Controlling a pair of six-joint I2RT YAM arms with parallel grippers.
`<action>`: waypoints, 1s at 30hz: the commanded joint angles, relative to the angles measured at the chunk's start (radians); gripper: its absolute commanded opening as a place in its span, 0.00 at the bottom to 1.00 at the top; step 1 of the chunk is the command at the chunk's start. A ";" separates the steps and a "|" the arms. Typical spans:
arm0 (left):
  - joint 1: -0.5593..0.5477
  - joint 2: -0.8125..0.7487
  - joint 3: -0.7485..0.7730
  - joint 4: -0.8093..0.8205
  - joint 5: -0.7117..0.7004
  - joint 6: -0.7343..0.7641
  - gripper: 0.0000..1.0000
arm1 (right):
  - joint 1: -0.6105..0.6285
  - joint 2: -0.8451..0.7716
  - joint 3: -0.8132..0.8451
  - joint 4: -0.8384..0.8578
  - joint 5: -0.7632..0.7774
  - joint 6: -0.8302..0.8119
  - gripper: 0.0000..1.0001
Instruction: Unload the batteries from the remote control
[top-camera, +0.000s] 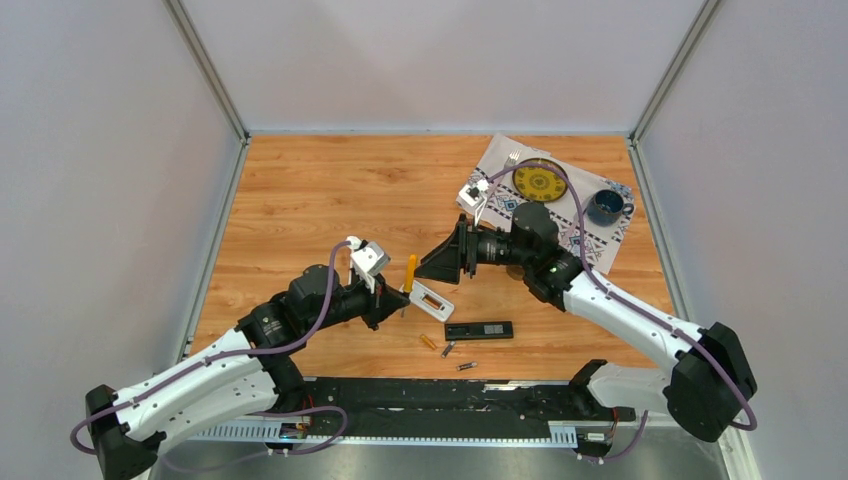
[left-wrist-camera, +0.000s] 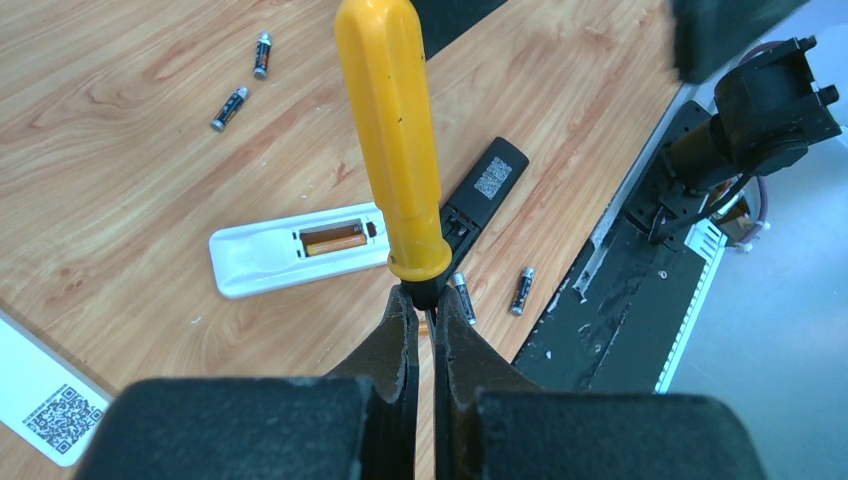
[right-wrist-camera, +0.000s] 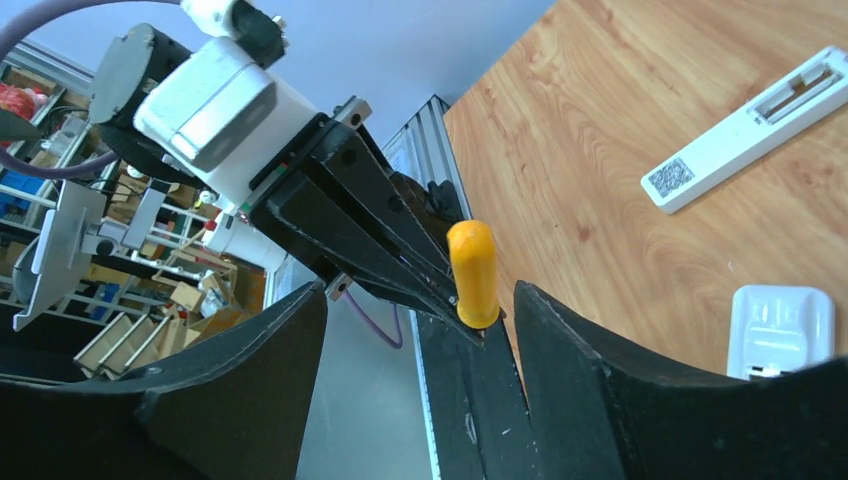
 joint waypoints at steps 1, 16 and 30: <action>0.001 -0.003 0.042 0.016 0.020 0.026 0.00 | 0.001 0.035 0.042 0.009 -0.054 0.007 0.69; 0.001 0.026 0.029 0.054 0.068 0.018 0.00 | 0.035 0.118 0.071 0.015 -0.016 0.036 0.43; 0.001 -0.054 -0.040 0.089 0.011 -0.052 0.66 | 0.035 0.068 0.056 -0.083 0.076 -0.066 0.00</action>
